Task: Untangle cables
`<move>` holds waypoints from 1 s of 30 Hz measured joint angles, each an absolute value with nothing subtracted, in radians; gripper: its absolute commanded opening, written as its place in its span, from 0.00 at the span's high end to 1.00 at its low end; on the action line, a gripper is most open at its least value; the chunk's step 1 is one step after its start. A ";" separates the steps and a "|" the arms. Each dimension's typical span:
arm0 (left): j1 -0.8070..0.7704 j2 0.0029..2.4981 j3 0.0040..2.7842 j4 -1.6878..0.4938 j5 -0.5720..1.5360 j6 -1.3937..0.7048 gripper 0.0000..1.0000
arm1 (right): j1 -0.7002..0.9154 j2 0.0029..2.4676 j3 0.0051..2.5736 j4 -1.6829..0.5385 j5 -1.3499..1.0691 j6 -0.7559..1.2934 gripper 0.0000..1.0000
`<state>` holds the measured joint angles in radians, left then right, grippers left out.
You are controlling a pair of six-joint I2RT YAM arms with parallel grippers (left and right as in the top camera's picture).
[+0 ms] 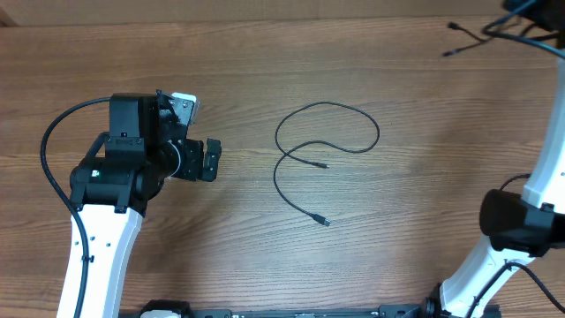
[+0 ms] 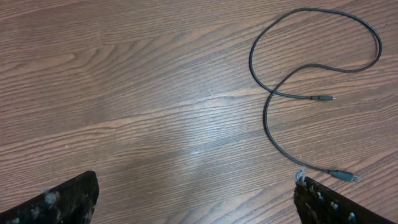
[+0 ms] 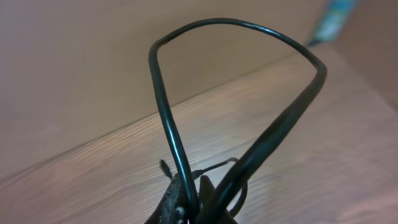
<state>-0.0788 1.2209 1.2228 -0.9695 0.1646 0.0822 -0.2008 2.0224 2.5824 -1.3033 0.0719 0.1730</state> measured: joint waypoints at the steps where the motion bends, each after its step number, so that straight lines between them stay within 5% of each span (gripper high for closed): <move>1: -0.078 1.221 1.223 -0.970 0.165 0.082 0.00 | -0.239 2.022 2.582 -1.307 0.081 0.174 0.96; 21: -0.079 1.221 1.223 -0.970 0.165 0.082 0.00 | -0.655 2.023 2.079 -1.086 0.105 0.180 0.91; 23: -0.079 1.222 1.223 -0.970 0.165 0.082 0.00 | -0.683 2.023 2.026 -1.050 0.105 0.186 0.76; 24: -0.079 1.222 1.223 -0.970 0.165 0.082 0.01 | -0.700 2.023 1.988 -1.031 0.105 0.184 0.49; 27: -0.079 1.222 1.223 -0.970 0.165 0.082 0.01 | -0.753 2.023 1.893 -0.958 0.067 0.208 0.08; 30: -0.079 1.222 1.223 -0.970 0.165 0.082 0.00 | -0.765 2.023 1.875 -0.954 0.014 0.209 0.00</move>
<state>-0.0788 1.2221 1.2228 -0.9695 0.1646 0.0822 -0.7650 2.0228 1.8751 -0.9539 0.0135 0.2092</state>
